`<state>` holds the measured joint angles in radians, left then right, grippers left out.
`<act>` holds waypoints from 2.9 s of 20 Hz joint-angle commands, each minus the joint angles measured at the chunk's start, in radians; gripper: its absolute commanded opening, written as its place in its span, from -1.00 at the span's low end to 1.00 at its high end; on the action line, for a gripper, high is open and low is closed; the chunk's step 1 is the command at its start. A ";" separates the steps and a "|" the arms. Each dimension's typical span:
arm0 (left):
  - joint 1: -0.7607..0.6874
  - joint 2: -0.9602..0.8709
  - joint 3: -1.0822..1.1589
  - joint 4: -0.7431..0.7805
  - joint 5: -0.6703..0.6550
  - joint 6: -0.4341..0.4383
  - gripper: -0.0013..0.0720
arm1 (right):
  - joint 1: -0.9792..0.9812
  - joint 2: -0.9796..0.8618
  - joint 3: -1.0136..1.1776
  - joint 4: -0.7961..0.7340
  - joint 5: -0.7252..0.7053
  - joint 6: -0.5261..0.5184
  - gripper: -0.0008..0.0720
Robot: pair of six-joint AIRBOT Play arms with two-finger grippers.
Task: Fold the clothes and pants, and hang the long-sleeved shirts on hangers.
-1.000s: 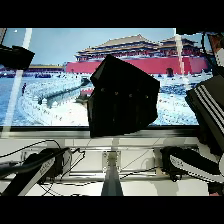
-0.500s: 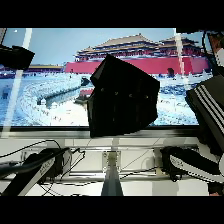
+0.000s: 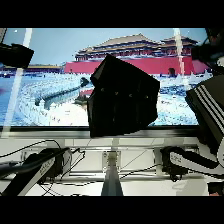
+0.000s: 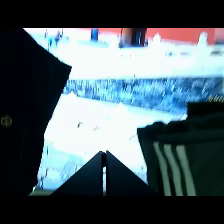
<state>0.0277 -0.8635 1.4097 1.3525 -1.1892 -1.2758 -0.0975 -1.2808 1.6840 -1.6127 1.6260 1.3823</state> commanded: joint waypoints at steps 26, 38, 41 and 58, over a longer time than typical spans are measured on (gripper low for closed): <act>0.000 -0.287 -0.715 -0.251 -0.131 0.113 0.50 | -0.072 -0.054 -1.063 0.733 -0.417 -0.251 -0.44; -0.029 -0.309 -0.911 -0.418 0.123 0.166 0.51 | 0.198 -0.053 -1.013 0.913 -0.701 -0.277 -0.85; -0.029 -0.359 -0.911 -0.419 0.183 0.166 0.51 | 0.200 -0.053 -1.013 0.920 -0.700 -0.277 -0.85; 0.023 0.061 -0.158 -0.369 0.327 0.297 -0.84 | 0.206 0.274 -0.458 1.247 -0.460 -0.303 -0.85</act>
<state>0.0364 -0.9508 1.0988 0.9512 -0.9180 -0.9867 0.1028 -1.0966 1.1252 -0.5350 1.1126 1.0801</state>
